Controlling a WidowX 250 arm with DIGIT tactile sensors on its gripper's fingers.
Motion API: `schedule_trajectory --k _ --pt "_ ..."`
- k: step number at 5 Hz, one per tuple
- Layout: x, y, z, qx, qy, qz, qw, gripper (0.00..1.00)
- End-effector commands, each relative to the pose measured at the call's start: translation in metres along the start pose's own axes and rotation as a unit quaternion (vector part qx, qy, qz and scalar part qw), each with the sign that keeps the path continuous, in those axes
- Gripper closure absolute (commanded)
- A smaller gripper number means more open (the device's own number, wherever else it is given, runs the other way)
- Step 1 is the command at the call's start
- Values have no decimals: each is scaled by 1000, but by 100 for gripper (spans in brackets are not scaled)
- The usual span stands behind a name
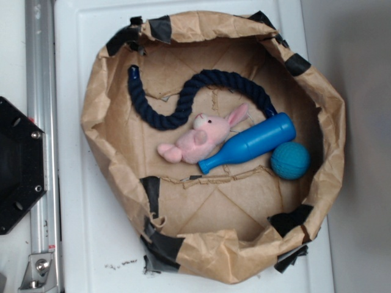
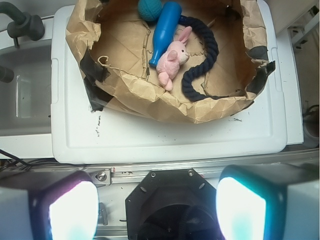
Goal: Grab the blue rope.
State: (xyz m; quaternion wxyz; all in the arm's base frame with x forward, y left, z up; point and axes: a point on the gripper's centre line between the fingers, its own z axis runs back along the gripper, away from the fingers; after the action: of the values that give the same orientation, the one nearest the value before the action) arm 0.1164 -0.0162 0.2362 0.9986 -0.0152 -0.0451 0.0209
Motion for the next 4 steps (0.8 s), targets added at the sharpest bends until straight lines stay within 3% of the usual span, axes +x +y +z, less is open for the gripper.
schedule_trajectory --k 1,2,3,4 --pt "0 0 0 0 0 0 1000 0" --pt "45 13 -30 29 -31 -39 998 0" --pt "79 28 -50 118 -56 -63 989 0" --pt "103 35 -83 106 -74 -127 983 0"
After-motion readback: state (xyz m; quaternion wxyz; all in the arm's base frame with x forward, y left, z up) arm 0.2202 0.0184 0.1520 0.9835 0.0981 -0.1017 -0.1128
